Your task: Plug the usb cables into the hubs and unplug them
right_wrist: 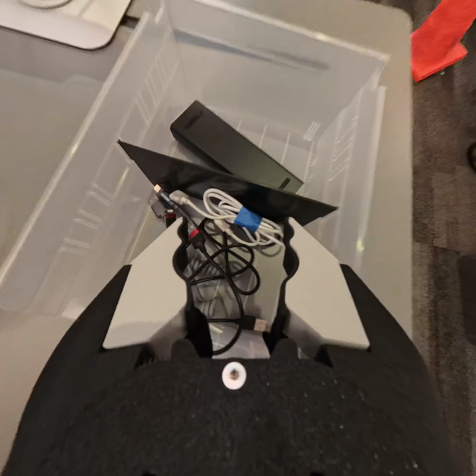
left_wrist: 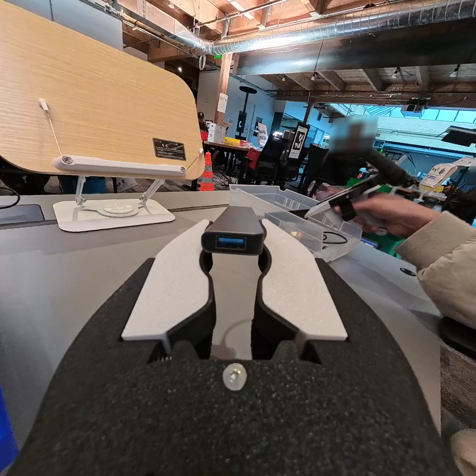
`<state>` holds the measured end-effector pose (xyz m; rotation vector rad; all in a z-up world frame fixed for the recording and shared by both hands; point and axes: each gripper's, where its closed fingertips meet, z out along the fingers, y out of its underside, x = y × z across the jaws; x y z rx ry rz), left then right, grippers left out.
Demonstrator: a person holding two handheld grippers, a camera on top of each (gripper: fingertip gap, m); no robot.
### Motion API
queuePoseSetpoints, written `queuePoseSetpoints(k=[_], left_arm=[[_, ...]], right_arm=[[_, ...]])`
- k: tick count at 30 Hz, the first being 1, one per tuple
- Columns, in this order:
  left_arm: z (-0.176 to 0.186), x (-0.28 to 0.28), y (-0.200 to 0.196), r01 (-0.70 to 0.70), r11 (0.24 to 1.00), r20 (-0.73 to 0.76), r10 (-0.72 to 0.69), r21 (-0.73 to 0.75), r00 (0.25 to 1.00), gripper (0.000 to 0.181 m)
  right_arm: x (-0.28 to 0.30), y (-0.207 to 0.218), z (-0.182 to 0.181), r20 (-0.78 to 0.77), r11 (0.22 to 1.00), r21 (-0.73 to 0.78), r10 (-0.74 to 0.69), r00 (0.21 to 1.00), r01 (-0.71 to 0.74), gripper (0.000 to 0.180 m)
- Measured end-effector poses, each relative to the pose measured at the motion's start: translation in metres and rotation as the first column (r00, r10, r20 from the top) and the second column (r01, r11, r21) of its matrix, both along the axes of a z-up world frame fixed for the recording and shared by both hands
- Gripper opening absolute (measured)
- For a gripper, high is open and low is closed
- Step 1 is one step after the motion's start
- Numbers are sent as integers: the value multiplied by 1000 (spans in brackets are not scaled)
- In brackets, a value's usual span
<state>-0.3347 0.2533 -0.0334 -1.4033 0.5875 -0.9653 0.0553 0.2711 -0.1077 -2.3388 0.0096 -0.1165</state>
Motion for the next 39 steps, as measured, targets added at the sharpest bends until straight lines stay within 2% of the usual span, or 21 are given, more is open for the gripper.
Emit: queuePoseSetpoints(k=[2, 3, 5, 6, 8, 9, 11, 12, 14, 17, 21, 22, 26, 29, 31, 32, 34, 36, 37, 38, 39], left_arm=[[0, 0, 0, 5, 1000, 4, -5, -8, 1000, 32], [0, 0, 0, 15, 1000, 15, -15, -12, 1000, 32], [3, 2, -4, 64, 998, 50, -63, -20, 997, 32], [5, 3, -7, 95, 995, 72, -94, -20, 993, 32], [11, 5, -14, 167, 986, 123, -163, -17, 979, 32], [15, 6, -18, 205, 979, 152, -201, -16, 968, 32], [21, 7, -27, 296, 955, 217, -284, -24, 934, 32], [23, 7, -33, 354, 935, 250, -336, -29, 908, 32], [26, 10, -47, 470, 882, 293, -438, -43, 850, 32], [25, 13, -56, 531, 846, 300, -496, -45, 815, 32], [20, 19, -60, 539, 842, 238, -516, -37, 823, 32], [19, 19, -59, 530, 847, 231, -509, -36, 829, 32], [13, 23, -59, 540, 839, 222, -514, -71, 828, 32], [4, 27, -51, 461, 881, 171, -441, -102, 881, 38], [-15, 26, -36, 359, 915, 83, -349, -184, 933, 47], [-23, 24, -33, 337, 918, 42, -336, -209, 941, 48], [-30, 18, -32, 328, 920, -1, -336, -216, 942, 32], [-29, 15, -30, 320, 924, 1, -327, -209, 945, 29], [-27, 14, -30, 321, 923, 13, -326, -212, 945, 29], [-27, 15, -29, 326, 919, 25, -329, -220, 944, 29], [-28, 16, -30, 334, 915, 33, -335, -229, 942, 29]], right_arm=[[-2, -2, 21, 41, 998, 56, 3, 999, -5, 73], [-16, -1, 32, 36, 995, 87, 50, 998, -53, 72], [-76, -1, 52, -12, 948, 155, 283, 959, -278, 72], [-117, -7, 61, -48, 889, 186, 433, 900, -418, 73], [-203, -32, 79, -138, 702, 278, 705, 696, -656, 74], [-235, -43, 88, -165, 622, 339, 778, 607, -705, 75], [-280, -55, 103, -213, 512, 458, 857, 469, -727, 75], [-294, -60, 105, -254, 479, 500, 878, 406, -722, 75], [-311, -62, 99, -333, 464, 531, 884, 328, -709, 74], [-332, -72, 88, -399, 419, 557, 892, 211, -717, 71], [-343, -75, 88, -439, 407, 604, 888, 140, -686, 48], [-342, -74, 86, -446, 412, 600, 884, 140, -686, 34], [-339, -78, 78, -489, 407, 546, 864, 115, -732, 32], [-326, -76, 88, -401, 378, 569, 903, 155, -730, 31], [-300, -70, 114, -365, 396, 615, 910, 199, -682, 31], [-280, -62, 130, -337, 424, 634, 904, 262, -646, 31], [-225, -41, 160, -286, 506, 641, 855, 432, -578, 32], [-148, -12, 188, -170, 605, 642, 712, 681, -472, 32], [-103, 5, 203, -81, 633, 666, 587, 806, -395, 32], [-63, 18, 219, -18, 629, 707, 474, 880, -324, 31], [-32, 29, 231, 19, 602, 747, 405, 914, -282, 31]])
